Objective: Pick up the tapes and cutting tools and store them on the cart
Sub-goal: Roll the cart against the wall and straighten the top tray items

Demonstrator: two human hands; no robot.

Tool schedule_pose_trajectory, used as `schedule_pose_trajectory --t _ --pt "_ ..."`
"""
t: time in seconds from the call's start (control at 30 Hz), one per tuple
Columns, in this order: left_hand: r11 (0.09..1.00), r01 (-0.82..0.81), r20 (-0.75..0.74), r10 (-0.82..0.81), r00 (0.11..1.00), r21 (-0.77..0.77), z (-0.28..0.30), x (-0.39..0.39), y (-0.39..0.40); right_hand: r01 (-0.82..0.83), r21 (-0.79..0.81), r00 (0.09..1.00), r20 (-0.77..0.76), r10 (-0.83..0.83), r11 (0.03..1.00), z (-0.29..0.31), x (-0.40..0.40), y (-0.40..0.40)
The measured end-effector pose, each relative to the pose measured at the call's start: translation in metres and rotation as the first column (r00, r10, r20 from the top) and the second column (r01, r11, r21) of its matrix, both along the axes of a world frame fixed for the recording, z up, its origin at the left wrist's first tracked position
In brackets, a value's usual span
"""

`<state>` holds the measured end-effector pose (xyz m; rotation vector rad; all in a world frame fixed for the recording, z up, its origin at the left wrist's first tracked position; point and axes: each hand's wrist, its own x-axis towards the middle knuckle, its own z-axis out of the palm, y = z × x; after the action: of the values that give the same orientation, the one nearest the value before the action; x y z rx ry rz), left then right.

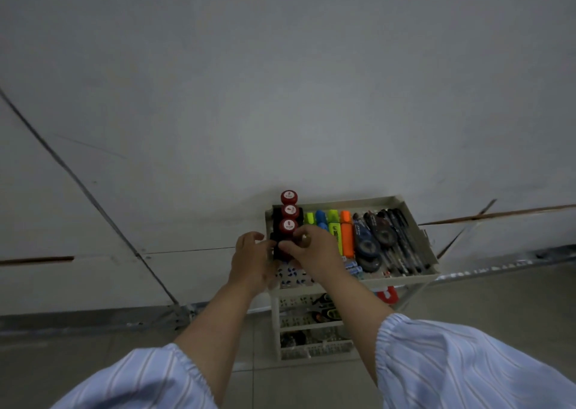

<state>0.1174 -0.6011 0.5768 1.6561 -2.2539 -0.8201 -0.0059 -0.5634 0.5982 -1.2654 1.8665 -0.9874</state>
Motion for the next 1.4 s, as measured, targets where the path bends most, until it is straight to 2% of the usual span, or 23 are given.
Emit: schedule_pose_trajectory --t 0.1,0.5,0.67,0.8,1.0,1.1,1.23,1.4 --pt "1.000 -0.007 -0.014 0.007 1.000 0.016 -0.003 -0.002 -0.001 -0.010 -0.012 0.999 -0.052 0.010 1.000 0.001 0.000 -0.003" --pt "0.998 -0.059 -0.081 0.060 0.995 0.017 0.004 0.000 -0.002 0.053 -0.002 0.998 -0.015 -0.053 0.999 -0.007 -0.012 -0.001" --pt "0.998 -0.067 -0.058 0.067 0.996 0.017 0.008 0.005 -0.003 -0.020 0.009 0.981 -0.195 0.021 1.000 -0.001 -0.023 0.003" --pt "0.997 -0.052 0.014 0.051 0.999 0.064 0.007 0.004 0.003 -0.110 0.043 0.919 -0.376 0.118 0.993 -0.001 -0.023 0.002" --pt "0.999 -0.026 -0.002 0.026 1.000 0.021 0.000 0.008 0.008 -0.214 0.042 0.897 -0.386 0.214 0.976 -0.021 -0.022 0.011" --pt "1.000 -0.014 0.023 0.014 1.000 0.013 -0.002 0.008 0.005 -0.251 0.067 0.819 -0.517 0.249 0.966 -0.028 -0.020 0.007" --pt "1.000 0.009 0.068 -0.009 0.998 0.000 -0.004 0.003 0.001 -0.212 0.161 0.701 -0.662 0.265 0.964 -0.028 -0.018 -0.003" --pt "1.000 -0.023 0.051 0.023 0.998 -0.005 -0.010 -0.002 0.000 -0.216 0.173 0.701 -0.657 0.276 0.961 -0.029 -0.023 -0.012"
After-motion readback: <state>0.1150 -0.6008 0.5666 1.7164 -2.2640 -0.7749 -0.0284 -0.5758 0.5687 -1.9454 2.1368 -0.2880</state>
